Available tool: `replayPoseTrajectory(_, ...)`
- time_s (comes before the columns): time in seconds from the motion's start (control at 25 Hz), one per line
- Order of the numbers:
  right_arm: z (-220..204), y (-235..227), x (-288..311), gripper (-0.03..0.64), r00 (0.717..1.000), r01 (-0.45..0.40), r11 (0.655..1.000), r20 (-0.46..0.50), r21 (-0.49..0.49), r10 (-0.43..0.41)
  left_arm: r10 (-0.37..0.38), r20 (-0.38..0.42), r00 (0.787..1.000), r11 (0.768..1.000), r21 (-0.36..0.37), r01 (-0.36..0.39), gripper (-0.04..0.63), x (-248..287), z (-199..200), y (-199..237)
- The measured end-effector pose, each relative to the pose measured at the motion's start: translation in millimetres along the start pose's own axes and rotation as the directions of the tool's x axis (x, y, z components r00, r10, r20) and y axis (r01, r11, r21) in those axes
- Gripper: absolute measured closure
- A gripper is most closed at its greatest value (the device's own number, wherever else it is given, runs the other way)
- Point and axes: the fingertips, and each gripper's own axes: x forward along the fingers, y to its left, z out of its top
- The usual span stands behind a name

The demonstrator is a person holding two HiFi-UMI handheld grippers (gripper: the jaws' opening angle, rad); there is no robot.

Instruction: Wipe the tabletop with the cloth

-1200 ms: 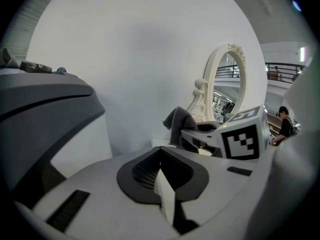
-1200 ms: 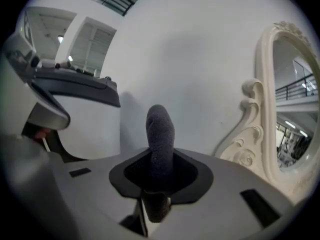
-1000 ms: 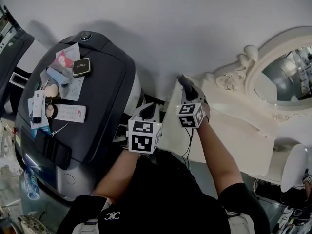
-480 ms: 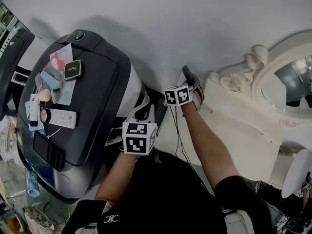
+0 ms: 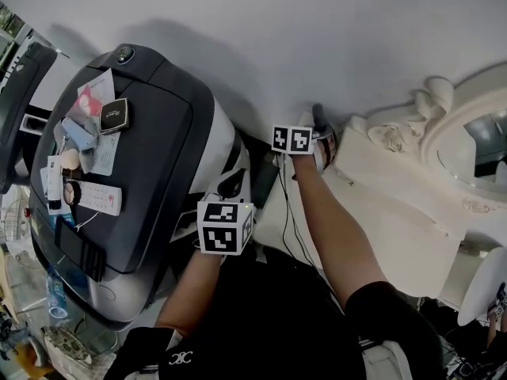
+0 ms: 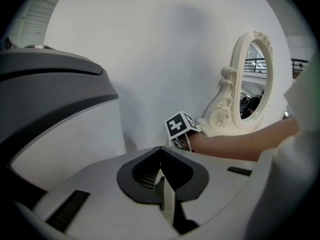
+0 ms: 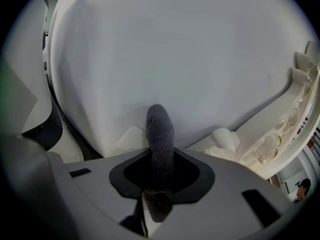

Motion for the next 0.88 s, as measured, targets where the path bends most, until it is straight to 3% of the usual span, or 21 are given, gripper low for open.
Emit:
replayPoseTrajectory(0.24, -14, -1, 18, 0.532, 0.994, 0.037, 0.997, -0.109, 0.068, -0.029, 0.006, -0.002, 1.000, 1.000, -0.014, -0.006, 0.589, -2, -1, 10)
replayPoseTrajectory(0.44, -15, 6, 26, 0.532, 0.990, 0.014, 0.998, -0.141, 0.066, -0.005, -0.002, 0.001, 1.000, 1.000, -0.018, 0.002, 0.589, -4, -1, 16)
replayPoseTrajectory(0.72, -16, 28, 17, 0.531, 0.988, -0.134, 0.991, -0.081, -0.019, 0.132, -0.033, 0.004, 0.999, 0.999, -0.004, 0.033, 0.589, -5, -1, 12)
replayPoseTrajectory(0.88, -21, 46, 5, 0.531, 0.969, -0.247, 0.960, -0.059, -0.134, 0.241, -0.048, 0.007, 0.999, 0.999, 0.006, 0.048, 0.589, -6, 0, 7)
